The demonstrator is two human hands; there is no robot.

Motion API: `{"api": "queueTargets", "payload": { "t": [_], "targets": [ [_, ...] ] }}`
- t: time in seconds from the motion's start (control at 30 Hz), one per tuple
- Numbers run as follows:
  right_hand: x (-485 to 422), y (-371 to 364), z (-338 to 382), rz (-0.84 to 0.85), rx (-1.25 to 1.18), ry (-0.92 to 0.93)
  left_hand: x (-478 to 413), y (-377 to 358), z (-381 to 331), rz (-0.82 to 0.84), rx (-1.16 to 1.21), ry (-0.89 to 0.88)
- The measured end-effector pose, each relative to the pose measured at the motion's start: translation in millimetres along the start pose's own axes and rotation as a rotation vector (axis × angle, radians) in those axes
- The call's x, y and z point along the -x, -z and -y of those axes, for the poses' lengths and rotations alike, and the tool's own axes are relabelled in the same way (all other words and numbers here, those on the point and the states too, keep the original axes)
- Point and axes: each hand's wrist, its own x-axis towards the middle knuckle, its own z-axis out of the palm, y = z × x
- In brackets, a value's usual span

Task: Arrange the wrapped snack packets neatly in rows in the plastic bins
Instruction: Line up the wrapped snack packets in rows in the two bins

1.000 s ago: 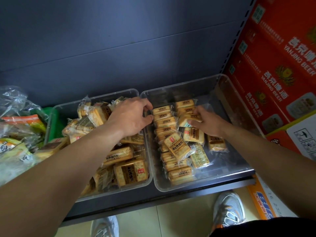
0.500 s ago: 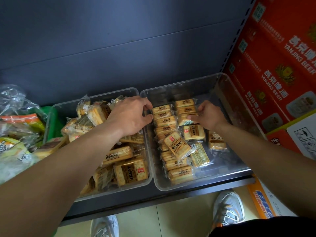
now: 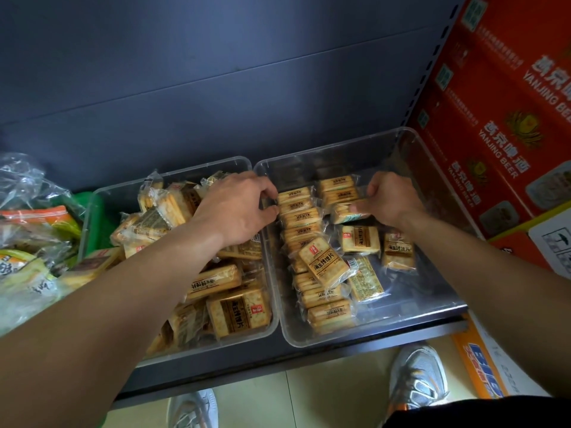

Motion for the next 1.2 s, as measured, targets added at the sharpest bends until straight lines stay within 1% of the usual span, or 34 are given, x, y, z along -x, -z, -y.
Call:
{"api": "queueTargets", "payload": {
  "t": [0.13,0.27,0.33,0.57,0.63,0.7,0.77,0.87,1.0,1.07,1.13,1.2],
  "targets": [
    [0,-4,-4,-0.012,0.031,-0.011,0,-1,1,-0.002,-0.001,-0.008],
    [4,-21,5,0.049,0.038,0.077,-1,-2,1,0.0,-0.004,-0.001],
    [3,-24,10,0.044,0.057,0.111,-2,-3,2,-0.004,-0.006,-0.008],
    [5,-19,11,0.03,0.012,0.074,-1,-1,2,0.003,-0.023,-0.017],
    [6,-13,15,0.067,0.093,0.073,1,4,-1,0.021,-0.009,-0.023],
    [11,-1,25,0.115,0.271,0.087,7,13,-4,0.034,0.024,-0.021],
    [22,15,45,0.121,0.403,0.127,17,29,-4,0.015,0.061,-0.016],
    [43,37,86,0.14,0.426,0.226,47,62,5,-0.062,0.202,0.066],
    [77,49,151,0.297,0.413,0.419,106,88,44,-0.16,0.335,0.217],
    [96,44,178,0.317,0.397,0.497,134,90,72,-0.191,0.368,0.312],
    [113,29,191,0.31,0.323,0.552,154,87,94,-0.157,0.355,0.385],
    [126,10,191,0.347,0.279,0.581,163,80,106,-0.076,0.323,0.388]
  ]
}}
